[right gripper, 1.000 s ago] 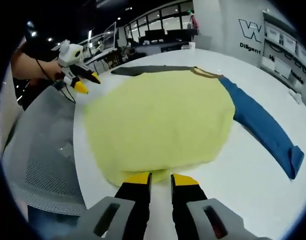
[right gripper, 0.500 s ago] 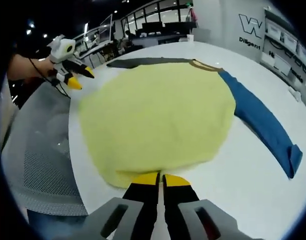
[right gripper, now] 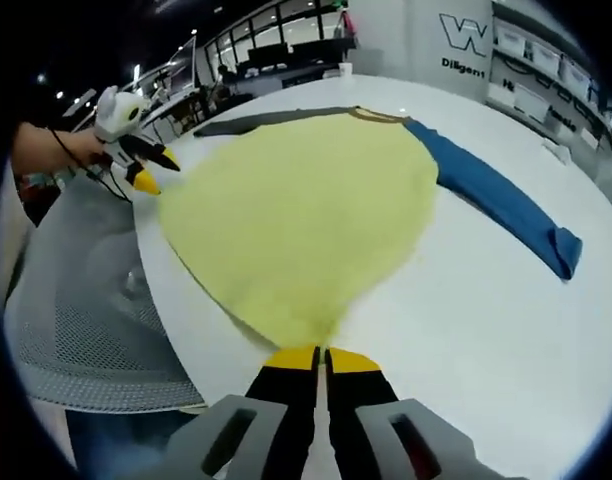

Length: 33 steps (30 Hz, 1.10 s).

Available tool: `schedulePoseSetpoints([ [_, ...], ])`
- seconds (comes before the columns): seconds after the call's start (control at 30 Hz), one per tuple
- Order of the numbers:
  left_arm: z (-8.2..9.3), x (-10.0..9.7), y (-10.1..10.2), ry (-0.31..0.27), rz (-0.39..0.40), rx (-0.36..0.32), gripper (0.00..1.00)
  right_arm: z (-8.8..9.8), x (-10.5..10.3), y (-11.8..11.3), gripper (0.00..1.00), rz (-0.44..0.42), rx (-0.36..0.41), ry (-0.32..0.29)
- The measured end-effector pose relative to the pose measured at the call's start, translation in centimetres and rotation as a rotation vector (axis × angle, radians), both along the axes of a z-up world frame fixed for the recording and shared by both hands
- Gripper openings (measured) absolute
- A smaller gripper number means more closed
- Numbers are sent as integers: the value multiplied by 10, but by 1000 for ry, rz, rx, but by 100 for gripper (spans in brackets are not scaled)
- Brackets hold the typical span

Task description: Fold the garment on the visible template until the final outline fits inside the template.

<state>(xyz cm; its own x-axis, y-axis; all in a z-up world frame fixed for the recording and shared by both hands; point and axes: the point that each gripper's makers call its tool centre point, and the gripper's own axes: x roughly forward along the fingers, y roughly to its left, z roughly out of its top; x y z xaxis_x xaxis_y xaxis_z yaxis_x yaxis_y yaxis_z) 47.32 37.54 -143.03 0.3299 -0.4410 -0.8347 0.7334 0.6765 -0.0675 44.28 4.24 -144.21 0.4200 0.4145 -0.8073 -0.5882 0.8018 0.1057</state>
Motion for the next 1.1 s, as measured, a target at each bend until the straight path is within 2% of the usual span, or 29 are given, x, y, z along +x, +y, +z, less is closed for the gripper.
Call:
schedulePoseSetpoints([
  [0.17,-8,-13,0,14,-53,27,46,1,-9,-1,0,-86,41,37],
  [0.23,-11,-18,-1,24,-79,40,45,1,-10,-3,0,-88,35,30],
  [0.37,-11,-19,1,9,-121,78,44,1,-8,-4,0,-101,34,30],
  [0.5,-5,-15,3,-34,-145,96,30,3,-6,-3,0,-83,30,29],
  [0.63,-14,-20,10,-30,-212,156,28,3,-7,-3,0,-69,31,31],
  [0.67,-12,-20,7,-38,-220,137,26,3,-7,-4,0,-68,31,33],
  [0.73,-13,-23,7,-17,-218,121,21,4,-8,-3,0,-63,40,38],
  [0.8,-12,-22,8,-26,-236,129,11,3,-9,-4,0,-55,37,44],
  [0.83,-12,-21,11,-30,-252,144,9,4,-9,-5,0,-53,39,47],
  [0.93,-8,-16,18,-16,-228,132,9,7,-11,-1,0,-31,55,45],
  [1.0,-6,-13,20,-16,-208,119,9,5,-16,3,0,-17,67,75],
  [1.07,-7,-19,19,0,-237,125,9,6,-16,5,0,-10,66,69],
  [1.1,-10,-22,21,2,-262,149,8,6,-18,7,0,-7,74,79],
])
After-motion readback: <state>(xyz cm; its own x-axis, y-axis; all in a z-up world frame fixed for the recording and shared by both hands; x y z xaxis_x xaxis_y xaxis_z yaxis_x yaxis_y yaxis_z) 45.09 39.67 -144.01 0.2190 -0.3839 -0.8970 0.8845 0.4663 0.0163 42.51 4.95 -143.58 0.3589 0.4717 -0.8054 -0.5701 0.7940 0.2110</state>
